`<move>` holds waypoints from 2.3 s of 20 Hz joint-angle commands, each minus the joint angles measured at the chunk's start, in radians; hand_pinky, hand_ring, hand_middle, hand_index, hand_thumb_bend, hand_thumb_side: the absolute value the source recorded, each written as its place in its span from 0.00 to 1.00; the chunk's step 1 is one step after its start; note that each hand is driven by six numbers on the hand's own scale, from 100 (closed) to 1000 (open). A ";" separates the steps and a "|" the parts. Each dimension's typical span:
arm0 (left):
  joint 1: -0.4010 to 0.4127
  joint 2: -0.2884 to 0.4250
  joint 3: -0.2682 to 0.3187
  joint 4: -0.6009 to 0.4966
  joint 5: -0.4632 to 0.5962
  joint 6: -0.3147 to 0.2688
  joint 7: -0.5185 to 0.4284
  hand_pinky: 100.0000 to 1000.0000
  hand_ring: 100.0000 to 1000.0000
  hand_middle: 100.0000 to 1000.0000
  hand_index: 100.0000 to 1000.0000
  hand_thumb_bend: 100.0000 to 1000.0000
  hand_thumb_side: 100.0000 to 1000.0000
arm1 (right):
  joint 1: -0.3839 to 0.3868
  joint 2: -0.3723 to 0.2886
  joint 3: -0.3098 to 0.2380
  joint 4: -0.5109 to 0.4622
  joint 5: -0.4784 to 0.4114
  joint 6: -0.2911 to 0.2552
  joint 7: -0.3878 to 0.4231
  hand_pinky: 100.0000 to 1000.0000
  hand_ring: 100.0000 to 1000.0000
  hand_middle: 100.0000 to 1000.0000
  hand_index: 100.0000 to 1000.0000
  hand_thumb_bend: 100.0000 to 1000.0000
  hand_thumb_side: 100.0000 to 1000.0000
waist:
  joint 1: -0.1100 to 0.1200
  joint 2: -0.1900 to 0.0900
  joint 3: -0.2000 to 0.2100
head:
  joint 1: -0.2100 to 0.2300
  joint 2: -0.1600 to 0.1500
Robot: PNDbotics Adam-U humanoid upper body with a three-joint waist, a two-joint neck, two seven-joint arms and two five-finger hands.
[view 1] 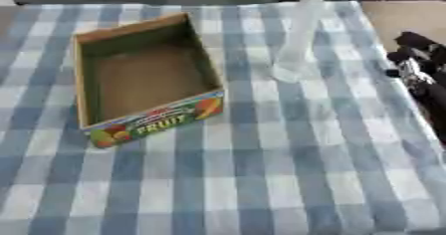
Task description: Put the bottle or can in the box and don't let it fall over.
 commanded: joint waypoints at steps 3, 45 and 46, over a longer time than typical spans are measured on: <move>-0.009 0.023 0.008 -0.024 0.005 0.000 -0.001 1.00 0.45 0.54 0.73 0.74 0.34 | -0.010 -0.018 -0.010 -0.011 -0.007 -0.003 0.001 0.73 0.82 0.94 0.78 0.00 0.43 | 0.003 -0.017 0.001 | -0.007 -0.013; -0.011 0.018 0.002 -0.019 0.010 -0.003 -0.008 1.00 0.45 0.54 0.73 0.73 0.34 | -0.143 -0.033 0.030 0.144 0.120 0.065 0.167 0.81 0.97 1.00 0.94 0.00 0.36 | 0.010 0.000 0.016 | -0.030 -0.043; -0.011 0.018 0.002 -0.019 0.010 -0.003 -0.008 1.00 0.45 0.54 0.73 0.73 0.34 | -0.145 -0.032 0.030 0.147 0.124 0.067 0.169 0.81 0.97 1.00 0.94 0.00 0.36 | 0.010 0.001 0.017 | -0.030 -0.044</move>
